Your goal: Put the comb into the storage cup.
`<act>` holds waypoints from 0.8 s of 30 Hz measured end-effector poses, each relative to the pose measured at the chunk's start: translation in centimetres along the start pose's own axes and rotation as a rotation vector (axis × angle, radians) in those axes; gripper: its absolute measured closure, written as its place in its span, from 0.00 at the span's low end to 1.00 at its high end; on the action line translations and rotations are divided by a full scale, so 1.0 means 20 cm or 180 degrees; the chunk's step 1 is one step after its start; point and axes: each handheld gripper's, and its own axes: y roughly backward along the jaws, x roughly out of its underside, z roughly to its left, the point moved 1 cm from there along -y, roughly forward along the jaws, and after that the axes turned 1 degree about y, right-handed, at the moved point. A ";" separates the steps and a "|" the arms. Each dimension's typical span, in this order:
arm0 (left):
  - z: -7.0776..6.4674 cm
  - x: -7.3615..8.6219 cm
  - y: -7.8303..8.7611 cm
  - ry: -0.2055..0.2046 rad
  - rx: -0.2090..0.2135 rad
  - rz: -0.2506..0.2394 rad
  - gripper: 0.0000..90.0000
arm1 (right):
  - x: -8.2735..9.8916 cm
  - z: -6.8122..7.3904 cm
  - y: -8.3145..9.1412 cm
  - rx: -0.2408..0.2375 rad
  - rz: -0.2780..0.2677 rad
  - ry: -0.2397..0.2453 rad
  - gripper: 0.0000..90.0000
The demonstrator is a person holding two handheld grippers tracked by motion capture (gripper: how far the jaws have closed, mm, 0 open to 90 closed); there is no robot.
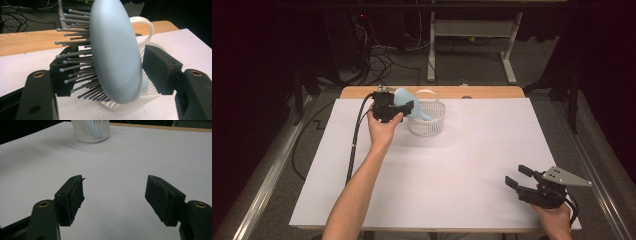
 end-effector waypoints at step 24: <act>0.05 0.02 0.05 0.0004 -0.0012 -0.0040 0.34 | 0.00 0.00 0.00 0.0016 -0.0001 0.0002 0.34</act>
